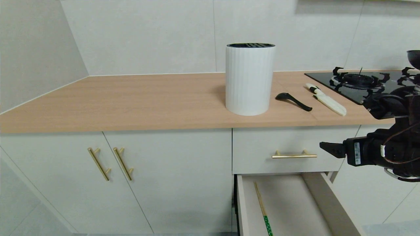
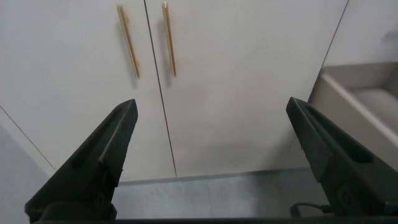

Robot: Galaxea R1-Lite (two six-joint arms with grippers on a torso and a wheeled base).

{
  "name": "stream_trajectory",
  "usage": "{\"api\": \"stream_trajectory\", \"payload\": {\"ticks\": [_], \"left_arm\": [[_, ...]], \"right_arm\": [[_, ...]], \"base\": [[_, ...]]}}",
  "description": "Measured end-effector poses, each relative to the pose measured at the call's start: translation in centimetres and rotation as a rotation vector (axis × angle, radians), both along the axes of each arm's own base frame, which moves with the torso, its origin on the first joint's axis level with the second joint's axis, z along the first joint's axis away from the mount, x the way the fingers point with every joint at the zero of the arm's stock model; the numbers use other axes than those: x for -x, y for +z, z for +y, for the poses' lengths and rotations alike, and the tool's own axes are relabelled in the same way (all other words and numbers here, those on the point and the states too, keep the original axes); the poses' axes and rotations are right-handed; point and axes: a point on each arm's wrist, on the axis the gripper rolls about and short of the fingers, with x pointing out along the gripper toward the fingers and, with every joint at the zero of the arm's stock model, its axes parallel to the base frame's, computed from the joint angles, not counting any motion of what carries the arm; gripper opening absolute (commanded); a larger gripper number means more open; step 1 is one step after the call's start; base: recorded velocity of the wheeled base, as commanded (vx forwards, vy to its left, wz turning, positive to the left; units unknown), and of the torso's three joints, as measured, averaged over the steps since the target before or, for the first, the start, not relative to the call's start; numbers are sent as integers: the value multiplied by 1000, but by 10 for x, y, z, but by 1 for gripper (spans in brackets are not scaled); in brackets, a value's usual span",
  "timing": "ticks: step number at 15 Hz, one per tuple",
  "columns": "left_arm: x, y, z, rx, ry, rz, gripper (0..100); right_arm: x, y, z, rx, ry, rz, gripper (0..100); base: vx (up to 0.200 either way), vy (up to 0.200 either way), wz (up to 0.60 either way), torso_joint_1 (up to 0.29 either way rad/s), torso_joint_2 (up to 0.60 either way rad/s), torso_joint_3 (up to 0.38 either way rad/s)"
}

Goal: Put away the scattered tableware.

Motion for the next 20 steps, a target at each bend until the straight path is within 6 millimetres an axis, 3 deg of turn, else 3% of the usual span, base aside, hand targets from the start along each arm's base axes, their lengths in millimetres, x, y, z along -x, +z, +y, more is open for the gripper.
{"api": "stream_trajectory", "payload": {"ticks": [11, 15, 20], "left_arm": [[0, 0, 0, 0, 0, 0, 100], [0, 0, 0, 0, 0, 0, 100], [0, 0, 0, 0, 0, 0, 100]], "right_arm": [[0, -1, -1, 8, -1, 1, 100], [-2, -1, -1, 3, 10, 1, 100], [-34, -4, -6, 30, 15, -53, 100]], "base": [[0, 0, 0, 206, -481, -282], [0, 0, 0, 66, -149, -87], [0, 0, 0, 0, 0, 0]]}}
